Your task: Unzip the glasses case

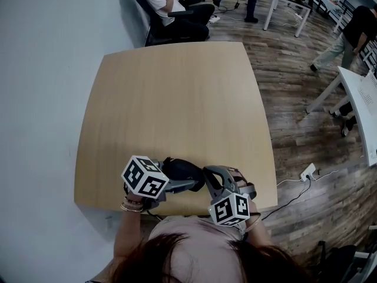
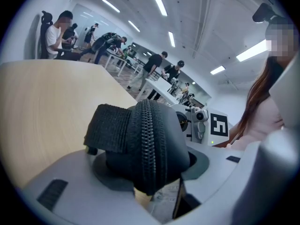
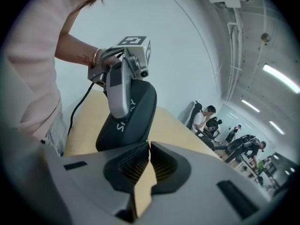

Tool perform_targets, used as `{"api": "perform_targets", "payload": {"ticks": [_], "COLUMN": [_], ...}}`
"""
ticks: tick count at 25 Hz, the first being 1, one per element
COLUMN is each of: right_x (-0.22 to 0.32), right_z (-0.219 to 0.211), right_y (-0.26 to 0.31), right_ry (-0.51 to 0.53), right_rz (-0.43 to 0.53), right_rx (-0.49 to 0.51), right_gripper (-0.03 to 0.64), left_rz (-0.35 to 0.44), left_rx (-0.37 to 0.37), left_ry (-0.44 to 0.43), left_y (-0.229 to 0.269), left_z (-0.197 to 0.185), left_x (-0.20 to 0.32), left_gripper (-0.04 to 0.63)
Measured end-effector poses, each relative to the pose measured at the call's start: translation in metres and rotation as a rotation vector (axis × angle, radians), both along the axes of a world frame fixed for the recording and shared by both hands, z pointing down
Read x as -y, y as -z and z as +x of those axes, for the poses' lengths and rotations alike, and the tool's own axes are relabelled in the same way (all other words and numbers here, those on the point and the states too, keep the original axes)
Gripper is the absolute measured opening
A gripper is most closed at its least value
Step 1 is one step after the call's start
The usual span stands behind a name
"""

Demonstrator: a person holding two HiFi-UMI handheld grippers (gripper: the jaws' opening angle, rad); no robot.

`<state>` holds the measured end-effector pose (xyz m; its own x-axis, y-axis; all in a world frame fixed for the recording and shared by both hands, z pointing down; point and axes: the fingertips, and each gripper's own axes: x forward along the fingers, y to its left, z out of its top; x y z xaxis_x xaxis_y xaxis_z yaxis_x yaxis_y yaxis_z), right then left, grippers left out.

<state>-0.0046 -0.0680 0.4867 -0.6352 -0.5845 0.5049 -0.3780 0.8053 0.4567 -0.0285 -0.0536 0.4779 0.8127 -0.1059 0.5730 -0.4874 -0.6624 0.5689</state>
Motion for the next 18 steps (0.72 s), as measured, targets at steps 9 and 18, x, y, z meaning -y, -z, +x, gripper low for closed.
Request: {"api": "perform_targets", "payload": {"ticks": [9,18], "right_x": [-0.0003,-0.0026], "right_z": [-0.0045,-0.0038], "right_y": [0.0044,0.0041], "right_ry": [0.014,0.015], "right_rz": [0.004,0.001], "right_rx": [0.009,0.010], "right_gripper": [0.018,0.018], "left_rz": [-0.009,-0.018], "left_rx": [0.020,0.034], "left_ry": [-0.012,-0.023], "left_y": [-0.0030,-0.0061], "left_z": [0.0003,0.0028], "left_x": [-0.0030,-0.0067], "left_gripper": [0.225,0.225]}}
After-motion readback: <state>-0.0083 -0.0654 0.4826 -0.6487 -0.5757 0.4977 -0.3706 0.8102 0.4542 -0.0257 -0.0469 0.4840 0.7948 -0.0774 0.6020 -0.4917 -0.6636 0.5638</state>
